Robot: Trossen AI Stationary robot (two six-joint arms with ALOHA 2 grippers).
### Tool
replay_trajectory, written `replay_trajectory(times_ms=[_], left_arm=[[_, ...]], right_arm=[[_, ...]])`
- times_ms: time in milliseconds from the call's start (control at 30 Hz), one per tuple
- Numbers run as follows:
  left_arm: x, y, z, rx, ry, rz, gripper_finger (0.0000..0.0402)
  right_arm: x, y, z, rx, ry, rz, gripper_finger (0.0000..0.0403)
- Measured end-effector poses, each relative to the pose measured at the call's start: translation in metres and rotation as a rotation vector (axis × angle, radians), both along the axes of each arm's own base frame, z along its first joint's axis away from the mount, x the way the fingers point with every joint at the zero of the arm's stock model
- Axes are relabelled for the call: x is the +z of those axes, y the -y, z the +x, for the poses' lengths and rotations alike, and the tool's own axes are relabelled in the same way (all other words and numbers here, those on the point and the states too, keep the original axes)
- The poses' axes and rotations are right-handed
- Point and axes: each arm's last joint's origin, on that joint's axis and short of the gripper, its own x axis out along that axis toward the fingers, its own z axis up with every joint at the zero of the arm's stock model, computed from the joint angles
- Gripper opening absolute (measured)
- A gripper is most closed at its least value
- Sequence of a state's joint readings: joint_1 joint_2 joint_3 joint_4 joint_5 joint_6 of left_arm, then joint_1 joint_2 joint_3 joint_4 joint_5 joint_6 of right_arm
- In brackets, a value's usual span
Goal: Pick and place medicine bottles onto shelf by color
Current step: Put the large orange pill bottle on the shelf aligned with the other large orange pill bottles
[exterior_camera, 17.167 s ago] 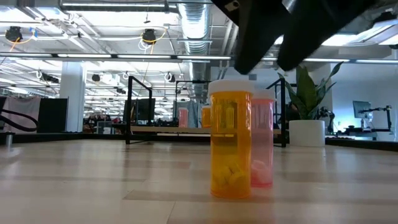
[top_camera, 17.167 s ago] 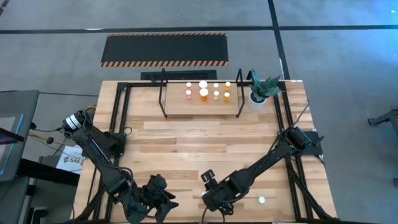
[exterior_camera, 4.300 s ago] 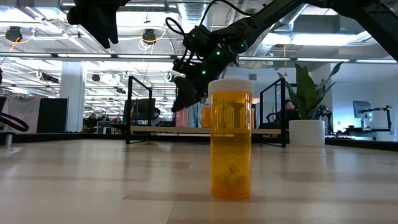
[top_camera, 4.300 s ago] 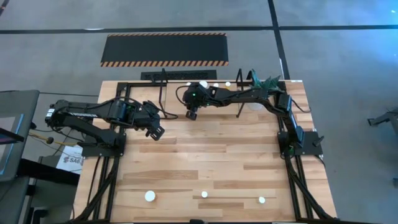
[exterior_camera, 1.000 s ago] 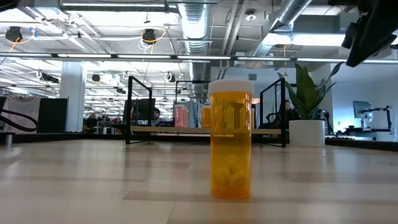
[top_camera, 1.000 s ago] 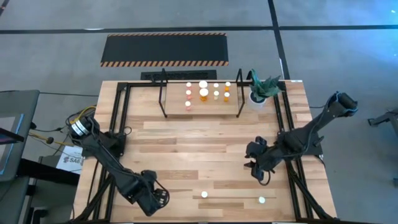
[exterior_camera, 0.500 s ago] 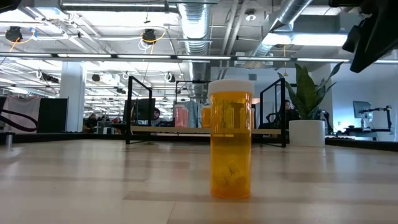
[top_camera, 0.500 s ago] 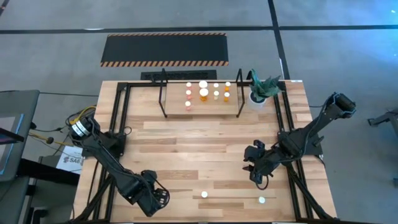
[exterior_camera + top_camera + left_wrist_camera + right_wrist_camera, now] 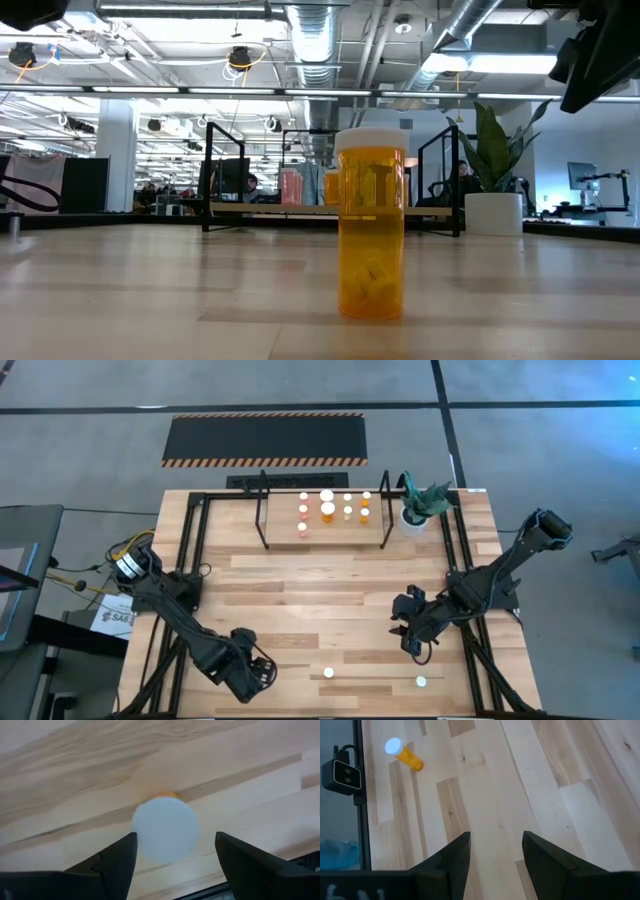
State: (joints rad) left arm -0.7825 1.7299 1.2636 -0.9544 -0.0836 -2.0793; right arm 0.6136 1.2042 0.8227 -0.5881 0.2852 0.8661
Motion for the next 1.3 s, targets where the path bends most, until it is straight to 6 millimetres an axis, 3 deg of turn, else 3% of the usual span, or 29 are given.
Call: replay_trajectory(times_ms=[400,1300], left_arm=[[0.023,-0.007,0.005,0.022,0.053,0.050,0.0254],[-0.028,0.005,0.025,0.075,-0.067,0.047,0.0254]], right_arm=[[0.000,0.000,0.000,0.000,0.002,0.001,0.0200],[0.000,0.000,0.000,0.041,0.003,-0.038,0.0200]])
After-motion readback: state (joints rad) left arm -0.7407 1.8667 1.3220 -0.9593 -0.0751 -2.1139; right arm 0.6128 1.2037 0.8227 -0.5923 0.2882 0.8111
